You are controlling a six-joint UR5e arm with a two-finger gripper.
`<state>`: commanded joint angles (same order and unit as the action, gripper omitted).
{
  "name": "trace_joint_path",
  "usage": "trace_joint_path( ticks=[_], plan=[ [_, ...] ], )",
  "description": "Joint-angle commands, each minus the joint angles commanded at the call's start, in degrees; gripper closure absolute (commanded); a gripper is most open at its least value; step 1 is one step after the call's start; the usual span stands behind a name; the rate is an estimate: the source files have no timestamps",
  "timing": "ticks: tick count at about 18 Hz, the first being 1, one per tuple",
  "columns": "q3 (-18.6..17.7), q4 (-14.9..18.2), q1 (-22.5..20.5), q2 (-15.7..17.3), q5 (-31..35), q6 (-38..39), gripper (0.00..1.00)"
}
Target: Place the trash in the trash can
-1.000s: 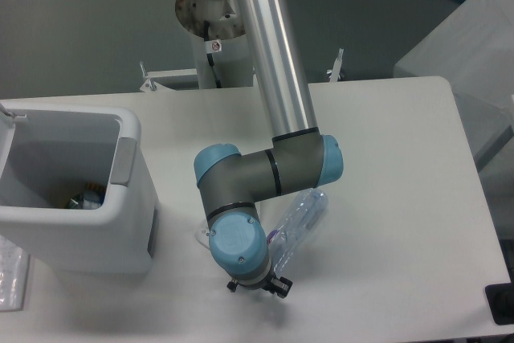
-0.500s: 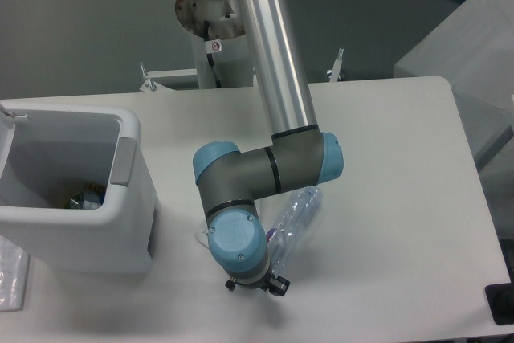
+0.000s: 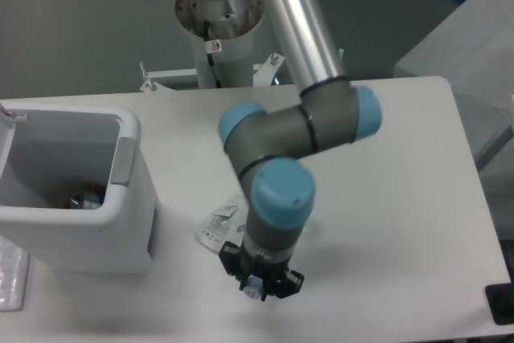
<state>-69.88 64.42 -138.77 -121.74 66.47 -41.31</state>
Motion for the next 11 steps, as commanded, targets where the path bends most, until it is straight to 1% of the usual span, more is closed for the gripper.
trace_joint_path(
  ticks=[3, 5, 6, 9, 11],
  plan=[
    [1.0, -0.1, -2.0, 3.2, -9.0, 0.1, 0.97],
    [1.8, -0.2, -2.5, 5.4, -13.6, 1.7, 0.97],
    [2.1, -1.0, -2.8, 6.1, -15.2, 2.6, 0.97],
    [3.3, -5.3, -3.0, 8.0, -21.5, 6.7, 0.96],
    [4.1, -8.0, -3.0, 8.5, -24.7, 9.4, 0.96]
  ],
)
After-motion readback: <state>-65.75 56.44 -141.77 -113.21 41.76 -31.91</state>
